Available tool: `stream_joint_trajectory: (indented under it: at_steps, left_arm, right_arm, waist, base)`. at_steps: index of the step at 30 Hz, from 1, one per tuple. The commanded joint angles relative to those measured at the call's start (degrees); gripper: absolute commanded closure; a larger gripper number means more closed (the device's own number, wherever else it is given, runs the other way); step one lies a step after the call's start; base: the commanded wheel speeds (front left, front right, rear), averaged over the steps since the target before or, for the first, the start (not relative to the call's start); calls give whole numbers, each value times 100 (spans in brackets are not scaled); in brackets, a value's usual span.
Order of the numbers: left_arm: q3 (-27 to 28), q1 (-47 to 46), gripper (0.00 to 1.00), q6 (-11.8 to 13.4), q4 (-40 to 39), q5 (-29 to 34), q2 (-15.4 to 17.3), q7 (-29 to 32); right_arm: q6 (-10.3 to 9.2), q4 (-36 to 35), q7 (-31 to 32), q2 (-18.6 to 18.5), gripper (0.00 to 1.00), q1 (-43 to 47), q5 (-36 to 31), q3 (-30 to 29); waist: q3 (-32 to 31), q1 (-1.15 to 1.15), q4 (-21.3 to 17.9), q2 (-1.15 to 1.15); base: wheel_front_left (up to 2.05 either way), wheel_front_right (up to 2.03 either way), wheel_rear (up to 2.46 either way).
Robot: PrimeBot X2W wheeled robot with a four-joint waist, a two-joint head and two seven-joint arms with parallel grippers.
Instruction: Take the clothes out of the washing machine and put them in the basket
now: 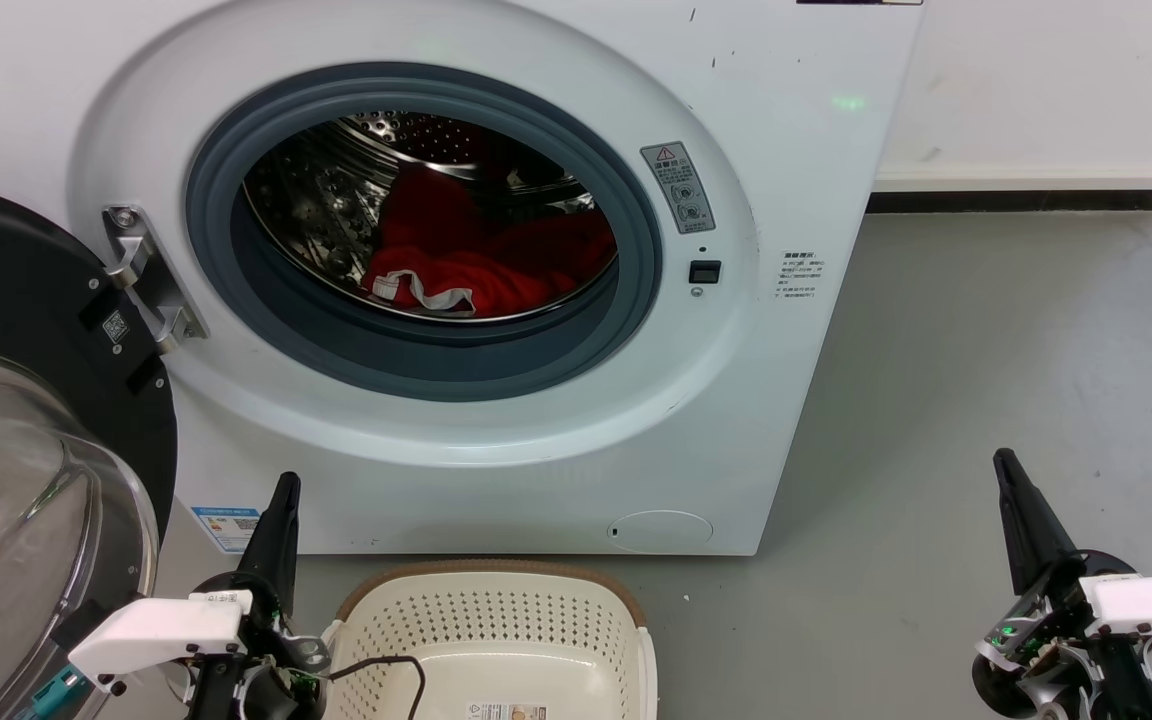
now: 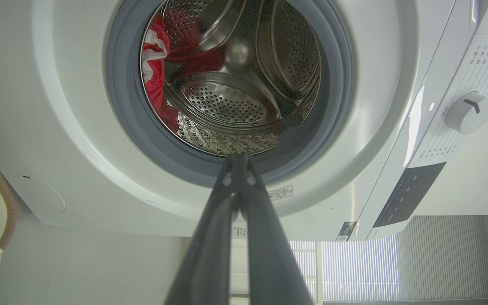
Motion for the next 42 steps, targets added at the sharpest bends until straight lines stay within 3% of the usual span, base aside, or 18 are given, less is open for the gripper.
stream_joint_trajectory:
  at_steps: [1, 26, 27, 34, 42]
  left_arm:
    - [17, -32, 100, -13, -3, 0, -1, 10]
    - [17, -32, 100, -13, -3, 0, -1, 10]
    - [-2, 7, 0, 0, 18, -1, 0, -3]
    - [7, 145, 0, 1, 18, 150, -11, -145]
    - [87, 193, 0, 89, -246, 884, -9, -369]
  right_arm:
    - [-2, 6, 3, 21, 100, -78, -26, 1]
    - [-2, 6, 2, 21, 100, -78, -26, 2]
    - [0, 14, -2, 0, 0, 9, 0, 1]
    - [0, 87, -137, 4, 0, 137, -109, 36]
    - [0, -132, -363, 5, 0, 197, -807, 27]
  waist:
    - [0, 0, 0, 0]
    - [0, 0, 0, 0]
    - [0, 0, 0, 0]
    - [3, 0, 4, 0]
    - [12, 0, 5, 0]
  base:
    - [0, 0, 0]
    - [0, 0, 0]
    - [0, 0, 0]
    - [0, 0, 0]
    - [0, 0, 0]
